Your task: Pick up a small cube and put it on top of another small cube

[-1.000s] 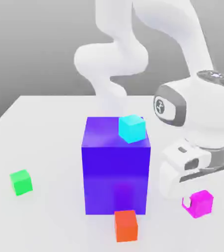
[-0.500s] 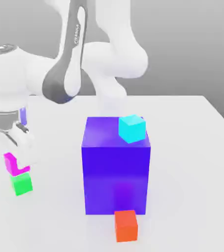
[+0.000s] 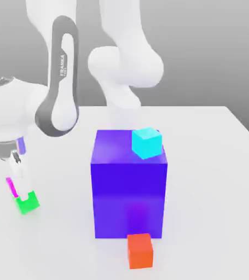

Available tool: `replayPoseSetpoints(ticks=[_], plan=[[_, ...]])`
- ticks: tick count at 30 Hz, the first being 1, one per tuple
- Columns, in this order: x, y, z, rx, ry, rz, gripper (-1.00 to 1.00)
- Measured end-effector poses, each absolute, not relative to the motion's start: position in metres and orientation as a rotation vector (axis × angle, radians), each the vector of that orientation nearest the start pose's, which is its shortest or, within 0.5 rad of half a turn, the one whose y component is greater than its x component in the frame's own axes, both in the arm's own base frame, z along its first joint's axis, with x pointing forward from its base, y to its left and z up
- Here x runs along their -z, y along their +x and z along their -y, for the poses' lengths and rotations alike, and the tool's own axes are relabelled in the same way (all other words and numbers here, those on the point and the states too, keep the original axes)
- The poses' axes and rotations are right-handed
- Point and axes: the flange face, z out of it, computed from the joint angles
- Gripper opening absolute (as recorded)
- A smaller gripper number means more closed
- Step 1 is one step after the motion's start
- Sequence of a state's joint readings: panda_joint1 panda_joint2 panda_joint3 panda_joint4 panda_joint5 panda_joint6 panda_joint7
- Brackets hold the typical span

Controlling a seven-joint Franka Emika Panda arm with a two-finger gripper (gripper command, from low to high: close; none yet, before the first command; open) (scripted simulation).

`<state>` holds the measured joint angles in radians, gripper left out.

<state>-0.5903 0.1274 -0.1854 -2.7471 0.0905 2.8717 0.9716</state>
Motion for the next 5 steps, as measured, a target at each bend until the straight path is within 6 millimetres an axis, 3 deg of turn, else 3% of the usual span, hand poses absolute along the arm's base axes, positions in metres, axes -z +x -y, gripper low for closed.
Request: replayPoseSetpoints(ticks=[5], plan=[[-0.226, 0.273, 0.281, 0.0, -1.907, -2.494, 1.0]])
